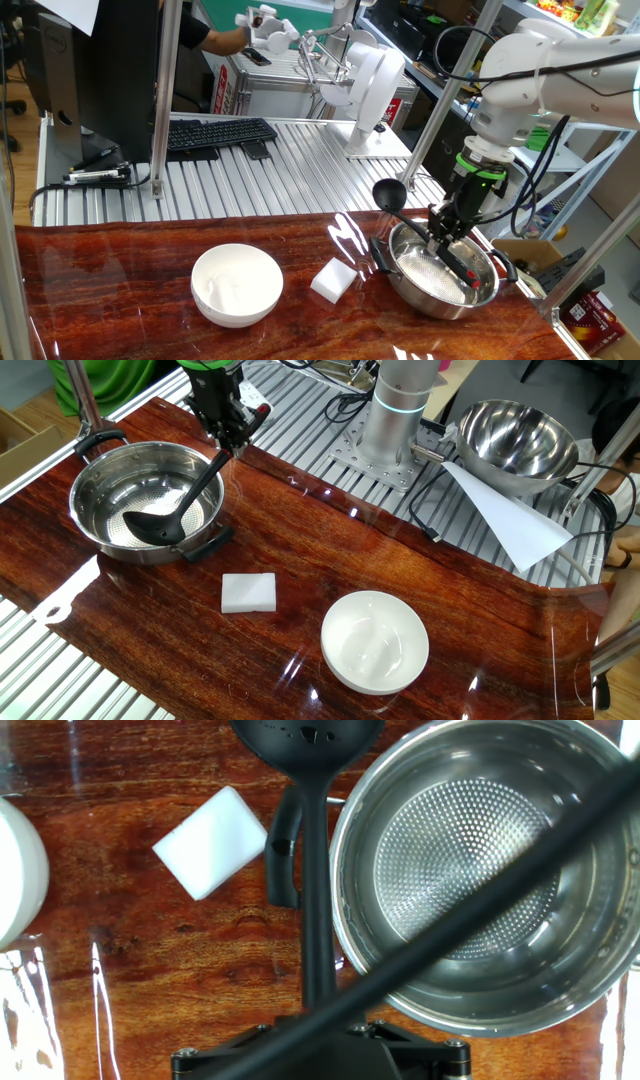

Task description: Scoop water with a large spoon from one bowl to another

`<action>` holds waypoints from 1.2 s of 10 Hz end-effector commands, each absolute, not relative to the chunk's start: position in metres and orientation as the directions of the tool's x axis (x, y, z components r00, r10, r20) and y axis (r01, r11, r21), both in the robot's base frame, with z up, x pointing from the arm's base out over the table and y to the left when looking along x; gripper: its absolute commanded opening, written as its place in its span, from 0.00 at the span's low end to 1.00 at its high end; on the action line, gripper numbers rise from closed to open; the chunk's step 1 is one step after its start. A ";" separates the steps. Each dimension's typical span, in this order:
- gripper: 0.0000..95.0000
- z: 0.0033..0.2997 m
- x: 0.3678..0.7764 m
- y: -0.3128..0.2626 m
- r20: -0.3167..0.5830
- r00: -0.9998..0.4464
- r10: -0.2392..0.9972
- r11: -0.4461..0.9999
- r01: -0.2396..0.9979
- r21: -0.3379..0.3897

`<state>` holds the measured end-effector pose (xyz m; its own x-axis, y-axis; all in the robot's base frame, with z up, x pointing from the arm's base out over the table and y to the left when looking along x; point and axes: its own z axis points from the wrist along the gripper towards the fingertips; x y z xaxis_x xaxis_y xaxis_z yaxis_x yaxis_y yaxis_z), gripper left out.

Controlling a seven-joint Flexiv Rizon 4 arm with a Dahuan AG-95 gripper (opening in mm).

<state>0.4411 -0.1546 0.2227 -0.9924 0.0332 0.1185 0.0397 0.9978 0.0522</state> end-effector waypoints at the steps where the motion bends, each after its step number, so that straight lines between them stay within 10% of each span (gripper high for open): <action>1: 0.00 0.223 0.441 -0.155 0.120 -0.991 0.053 0.997 0.059 0.046; 12: 0.00 0.223 0.441 -0.155 0.111 -0.992 0.066 0.995 0.074 0.068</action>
